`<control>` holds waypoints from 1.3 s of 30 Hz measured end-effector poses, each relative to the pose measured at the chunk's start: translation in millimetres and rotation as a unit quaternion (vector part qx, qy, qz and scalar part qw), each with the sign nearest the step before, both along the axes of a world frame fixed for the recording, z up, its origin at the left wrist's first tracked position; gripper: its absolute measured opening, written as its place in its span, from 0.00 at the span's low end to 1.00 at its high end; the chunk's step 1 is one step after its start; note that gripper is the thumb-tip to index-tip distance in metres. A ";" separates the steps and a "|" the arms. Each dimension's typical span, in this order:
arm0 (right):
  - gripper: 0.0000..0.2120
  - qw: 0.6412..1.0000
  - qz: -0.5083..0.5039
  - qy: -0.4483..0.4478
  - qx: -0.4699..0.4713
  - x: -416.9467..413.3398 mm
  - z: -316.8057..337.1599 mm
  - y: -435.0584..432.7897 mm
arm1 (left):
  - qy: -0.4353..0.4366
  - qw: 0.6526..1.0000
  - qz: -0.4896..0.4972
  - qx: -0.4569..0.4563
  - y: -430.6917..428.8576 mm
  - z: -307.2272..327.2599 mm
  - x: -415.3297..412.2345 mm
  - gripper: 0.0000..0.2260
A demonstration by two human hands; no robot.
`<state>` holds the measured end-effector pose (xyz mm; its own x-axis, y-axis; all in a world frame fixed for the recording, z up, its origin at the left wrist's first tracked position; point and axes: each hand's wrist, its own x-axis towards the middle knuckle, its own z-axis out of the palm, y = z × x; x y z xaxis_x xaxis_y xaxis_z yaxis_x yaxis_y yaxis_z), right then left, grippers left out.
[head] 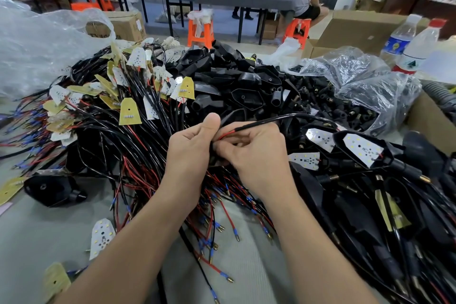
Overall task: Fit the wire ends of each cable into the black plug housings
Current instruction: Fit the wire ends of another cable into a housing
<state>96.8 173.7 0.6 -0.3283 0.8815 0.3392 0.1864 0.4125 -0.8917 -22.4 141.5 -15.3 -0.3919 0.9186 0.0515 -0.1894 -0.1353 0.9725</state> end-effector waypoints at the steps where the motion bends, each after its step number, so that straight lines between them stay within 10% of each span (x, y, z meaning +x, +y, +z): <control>1: 0.05 1.000 -0.016 -0.009 0.006 0.3 0.5 0.2 | -0.016 0.999 -0.024 -0.015 1.7 1.2 0.0 0.18; 3: 0.04 0.998 -0.057 -0.026 0.023 3.9 2.5 2.1 | -0.084 0.989 -0.117 -0.020 3.4 3.3 -5.0 0.11; 9: 0.08 0.982 -0.178 -0.036 0.058 11.3 5.9 6.0 | -0.014 0.952 -0.304 -0.012 -0.8 1.8 -17.5 0.38; 18: 0.27 0.995 -0.087 0.053 0.004 16.8 3.2 18.9 | 0.065 0.980 -0.181 -0.041 -2.6 5.2 -16.7 0.23; 24: 0.11 0.988 -0.115 0.102 -0.016 25.7 3.8 30.7 | 0.070 0.995 -0.043 -0.050 1.3 2.7 -9.8 0.24; 28: 0.24 0.914 -0.097 0.352 -0.178 26.7 9.4 33.2 | 0.070 0.991 0.113 -0.005 -1.6 9.1 -22.1 0.22; 32: 0.12 0.851 -0.096 0.441 -0.268 35.2 13.7 39.3 | 0.075 0.975 0.207 0.011 -5.0 12.9 -31.6 0.19; 35: 0.16 0.879 -0.063 0.386 -0.271 35.4 14.7 38.5 | 0.209 0.944 0.253 -0.022 -8.1 10.1 -33.1 0.18; 39: 0.18 0.935 -0.084 0.253 -0.234 34.1 15.6 34.0 | 0.568 0.801 0.183 0.055 -13.1 7.5 -21.5 0.13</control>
